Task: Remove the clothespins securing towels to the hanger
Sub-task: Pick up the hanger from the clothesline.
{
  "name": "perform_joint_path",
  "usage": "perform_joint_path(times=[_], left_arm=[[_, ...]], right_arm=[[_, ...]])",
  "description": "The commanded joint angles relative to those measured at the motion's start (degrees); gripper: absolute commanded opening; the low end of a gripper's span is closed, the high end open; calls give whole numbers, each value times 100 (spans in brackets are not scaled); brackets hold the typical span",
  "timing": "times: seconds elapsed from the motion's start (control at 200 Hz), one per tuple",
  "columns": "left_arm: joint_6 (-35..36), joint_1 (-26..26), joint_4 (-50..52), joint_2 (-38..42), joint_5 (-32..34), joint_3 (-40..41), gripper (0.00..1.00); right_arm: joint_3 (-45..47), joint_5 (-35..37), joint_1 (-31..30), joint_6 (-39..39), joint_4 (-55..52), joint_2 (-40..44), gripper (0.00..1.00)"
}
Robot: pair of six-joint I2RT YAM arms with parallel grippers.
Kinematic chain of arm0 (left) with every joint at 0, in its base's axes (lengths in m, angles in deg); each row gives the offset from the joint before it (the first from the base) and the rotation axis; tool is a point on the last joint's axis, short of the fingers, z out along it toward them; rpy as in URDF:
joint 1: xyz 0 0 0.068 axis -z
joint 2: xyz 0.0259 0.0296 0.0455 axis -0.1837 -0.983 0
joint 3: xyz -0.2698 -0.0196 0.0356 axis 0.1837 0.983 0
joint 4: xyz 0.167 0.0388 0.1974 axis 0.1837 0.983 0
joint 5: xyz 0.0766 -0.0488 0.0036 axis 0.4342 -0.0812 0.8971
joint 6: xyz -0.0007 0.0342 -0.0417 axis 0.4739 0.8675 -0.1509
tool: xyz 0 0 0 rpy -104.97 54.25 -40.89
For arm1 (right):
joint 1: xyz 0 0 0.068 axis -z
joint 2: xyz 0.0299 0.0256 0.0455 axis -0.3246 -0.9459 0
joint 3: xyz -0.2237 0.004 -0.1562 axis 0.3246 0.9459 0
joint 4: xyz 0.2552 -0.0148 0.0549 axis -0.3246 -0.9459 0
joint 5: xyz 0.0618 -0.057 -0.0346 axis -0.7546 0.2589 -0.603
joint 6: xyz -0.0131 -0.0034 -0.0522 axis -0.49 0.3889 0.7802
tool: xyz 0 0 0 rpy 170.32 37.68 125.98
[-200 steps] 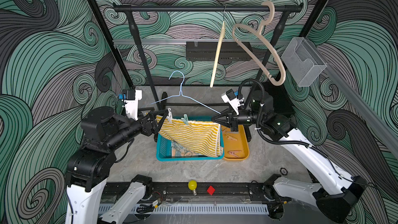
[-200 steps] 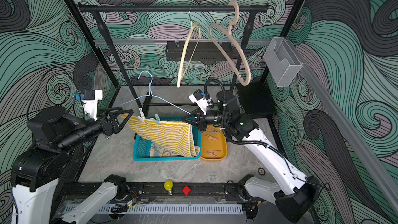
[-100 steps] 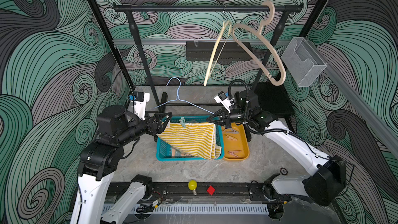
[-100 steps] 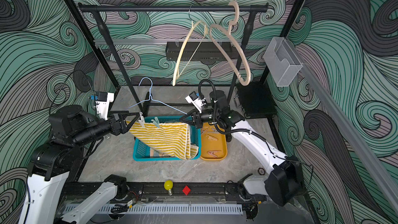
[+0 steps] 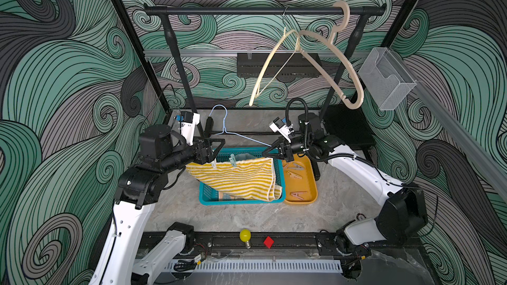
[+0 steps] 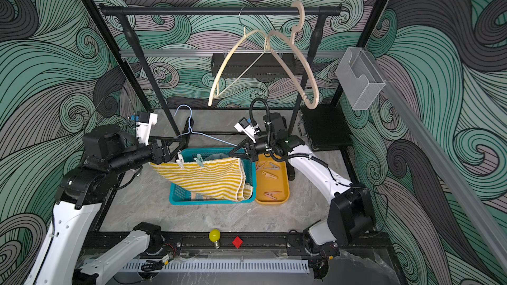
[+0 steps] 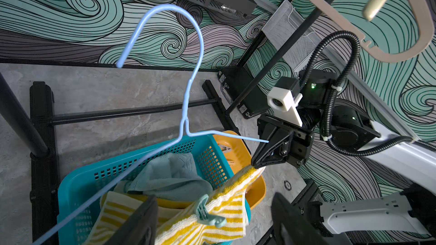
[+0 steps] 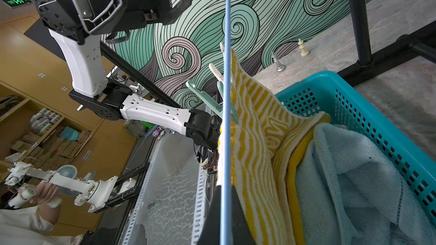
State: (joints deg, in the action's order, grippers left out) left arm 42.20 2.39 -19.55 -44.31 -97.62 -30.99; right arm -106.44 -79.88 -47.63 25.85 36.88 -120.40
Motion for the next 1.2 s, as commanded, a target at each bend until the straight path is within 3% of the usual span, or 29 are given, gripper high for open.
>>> perform_joint_path(times=[0.0,0.245,0.63,1.091,1.196], left_arm=[[197,183,-335,-292,211,-138,70],[530,700,-352,-868,1661,-440,62],[593,921,-684,-1176,1991,-745,57],[655,1234,-676,-1564,2335,-765,0],[655,1237,-722,-1543,2334,-702,0]], right_arm=[[-185,-231,26,192,26,115,0],[-193,-23,23,115,-88,272,0],[-334,143,28,63,-274,380,0],[-279,534,26,-261,66,246,0],[-338,563,31,-303,33,192,0]])
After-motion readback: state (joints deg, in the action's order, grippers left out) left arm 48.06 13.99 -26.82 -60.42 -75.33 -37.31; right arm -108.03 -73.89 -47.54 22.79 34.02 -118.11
